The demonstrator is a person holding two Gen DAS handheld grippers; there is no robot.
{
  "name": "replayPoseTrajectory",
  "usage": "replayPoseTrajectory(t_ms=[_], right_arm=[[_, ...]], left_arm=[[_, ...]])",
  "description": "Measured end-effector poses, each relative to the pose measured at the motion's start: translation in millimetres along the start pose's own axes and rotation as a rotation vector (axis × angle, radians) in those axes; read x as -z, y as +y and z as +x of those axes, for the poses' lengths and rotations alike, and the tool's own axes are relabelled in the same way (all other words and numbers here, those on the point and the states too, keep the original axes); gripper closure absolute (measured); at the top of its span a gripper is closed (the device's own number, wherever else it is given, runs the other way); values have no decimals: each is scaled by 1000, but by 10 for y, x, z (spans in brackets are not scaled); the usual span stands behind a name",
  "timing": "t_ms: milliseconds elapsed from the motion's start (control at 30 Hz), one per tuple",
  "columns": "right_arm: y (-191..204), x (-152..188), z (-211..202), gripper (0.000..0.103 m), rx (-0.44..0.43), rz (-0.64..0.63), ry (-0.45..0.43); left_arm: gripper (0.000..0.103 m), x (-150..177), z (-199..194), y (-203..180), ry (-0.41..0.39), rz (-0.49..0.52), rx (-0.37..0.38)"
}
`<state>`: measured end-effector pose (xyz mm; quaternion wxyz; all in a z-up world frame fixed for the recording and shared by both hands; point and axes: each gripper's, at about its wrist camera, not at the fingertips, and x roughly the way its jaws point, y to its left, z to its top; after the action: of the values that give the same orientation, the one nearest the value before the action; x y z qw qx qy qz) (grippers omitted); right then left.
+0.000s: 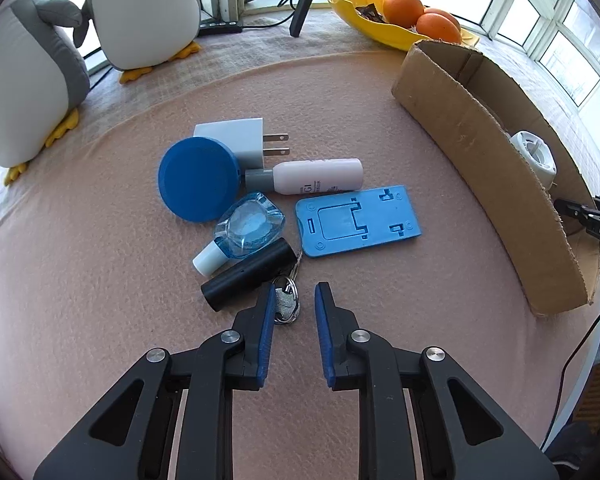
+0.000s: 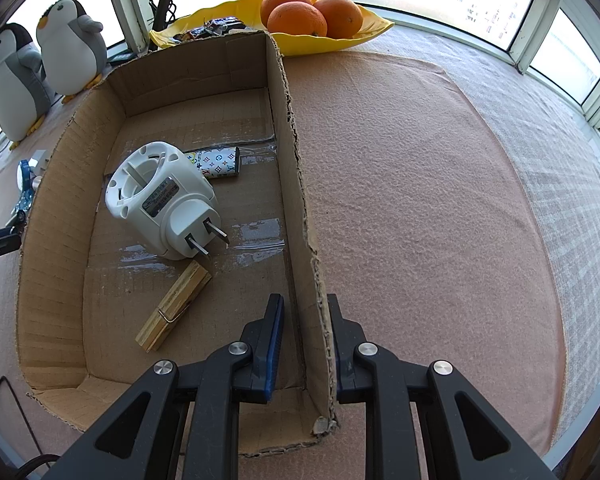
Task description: Organize rigid objects
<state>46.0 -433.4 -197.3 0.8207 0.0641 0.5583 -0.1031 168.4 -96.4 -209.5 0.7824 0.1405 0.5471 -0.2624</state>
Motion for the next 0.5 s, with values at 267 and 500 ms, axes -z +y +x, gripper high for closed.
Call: replayPoseTrajectory(t_ms=[267,500], right_arm=[[0,0,0,85,0,1,0],[-1,-2,-1,85,0,0,1]], left_arm=[[98,-30,-5,104,3,-47,9],[101,-4,-80,65,-19,-48,6]])
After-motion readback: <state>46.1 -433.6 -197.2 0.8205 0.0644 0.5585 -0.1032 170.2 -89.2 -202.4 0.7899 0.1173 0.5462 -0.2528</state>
